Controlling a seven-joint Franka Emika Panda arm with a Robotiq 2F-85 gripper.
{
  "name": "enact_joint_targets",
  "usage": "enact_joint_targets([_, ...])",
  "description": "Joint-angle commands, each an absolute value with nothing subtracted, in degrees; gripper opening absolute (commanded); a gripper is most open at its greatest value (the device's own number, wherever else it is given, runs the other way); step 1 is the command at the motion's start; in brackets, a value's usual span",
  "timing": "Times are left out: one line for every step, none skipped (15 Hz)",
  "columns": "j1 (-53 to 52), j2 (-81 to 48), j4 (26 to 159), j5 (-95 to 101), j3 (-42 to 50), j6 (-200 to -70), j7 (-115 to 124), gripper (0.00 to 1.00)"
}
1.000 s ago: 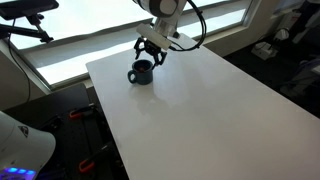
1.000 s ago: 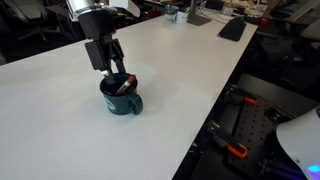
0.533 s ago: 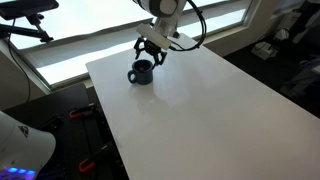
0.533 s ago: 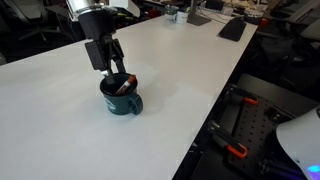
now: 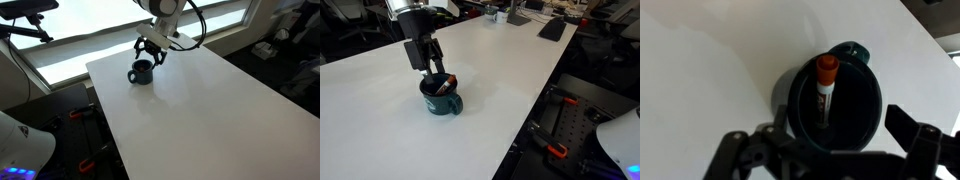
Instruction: Take the marker out of the mug and place it to the right of the mug
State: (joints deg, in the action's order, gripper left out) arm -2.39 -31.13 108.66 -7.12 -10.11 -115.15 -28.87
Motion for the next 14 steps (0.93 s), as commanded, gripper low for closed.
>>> enact_joint_targets([-1.49,-28.31,109.69,-8.27,-11.45,-116.07,-29.93,1.0])
enact_joint_targets([-1.48,-27.82,109.91,-8.46,-11.6,-116.3,-30.01,1.0])
enact_joint_targets([-1.45,-27.5,109.98,-8.62,-11.78,-116.37,-30.04,1.0])
enact_joint_targets([-1.49,-27.25,110.07,-8.62,-11.86,-116.39,-29.97,1.0])
enact_joint_targets([-1.57,-27.16,110.03,-8.52,-11.88,-116.35,-29.81,1.0])
enact_joint_targets([-1.7,-27.25,109.99,-8.28,-11.83,-116.28,-29.67,1.0])
enact_joint_targets([-1.91,-27.42,109.95,-7.73,-11.58,-115.6,-29.12,1.0])
enact_joint_targets([-2.03,-28.74,108.55,-7.6,-11.47,-115.41,-28.89,1.0])
enact_joint_targets([-2.03,-28.75,108.63,-7.6,-11.46,-115.41,-28.89,1.0])
enact_joint_targets([-2.03,-28.75,108.69,-7.59,-11.46,-115.41,-28.89,1.0])
enact_joint_targets([-2.03,-28.75,108.7,-7.59,-11.46,-115.41,-28.89,1.0])
enact_joint_targets([-2.03,-28.75,108.7,-7.59,-11.46,-115.41,-28.89,1.0])
enact_joint_targets([-2.03,-28.75,108.7,-7.59,-11.46,-115.41,-28.89,1.0])
enact_joint_targets([-2.03,-28.75,108.7,-7.59,-11.46,-115.41,-28.89,1.0])
